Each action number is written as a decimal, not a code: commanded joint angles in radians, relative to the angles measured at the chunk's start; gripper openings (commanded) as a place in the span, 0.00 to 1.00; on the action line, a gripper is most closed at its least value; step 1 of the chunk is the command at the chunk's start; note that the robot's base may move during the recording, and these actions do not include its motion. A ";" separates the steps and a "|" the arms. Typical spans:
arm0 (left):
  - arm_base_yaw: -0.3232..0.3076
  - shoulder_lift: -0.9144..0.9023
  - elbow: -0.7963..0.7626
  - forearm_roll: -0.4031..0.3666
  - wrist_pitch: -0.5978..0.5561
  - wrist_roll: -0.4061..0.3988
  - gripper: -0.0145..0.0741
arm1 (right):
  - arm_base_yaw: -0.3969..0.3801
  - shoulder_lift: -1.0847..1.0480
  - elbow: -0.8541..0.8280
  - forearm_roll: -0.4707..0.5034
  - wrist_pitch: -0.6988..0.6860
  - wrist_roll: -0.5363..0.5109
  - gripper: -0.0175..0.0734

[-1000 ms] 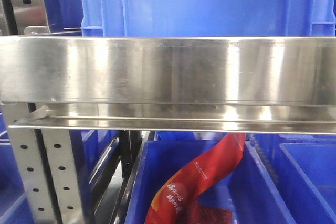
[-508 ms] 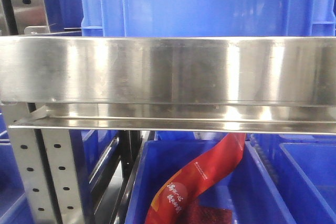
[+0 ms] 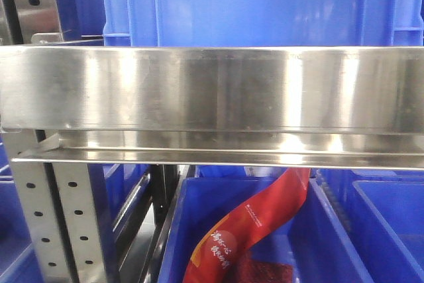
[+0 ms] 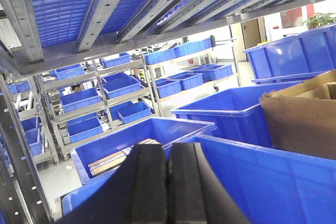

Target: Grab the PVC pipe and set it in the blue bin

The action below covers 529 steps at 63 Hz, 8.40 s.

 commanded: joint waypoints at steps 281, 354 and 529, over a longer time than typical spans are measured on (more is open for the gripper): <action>0.654 -0.868 0.586 0.660 0.296 -0.667 0.04 | 0.001 -0.007 0.003 -0.010 -0.014 -0.001 0.01; 0.654 -1.133 1.005 0.687 0.218 -0.952 0.04 | 0.001 -0.007 0.003 -0.010 -0.014 -0.001 0.01; 0.740 -1.133 1.151 0.702 0.170 -0.952 0.04 | 0.001 -0.007 0.003 -0.010 -0.014 -0.001 0.01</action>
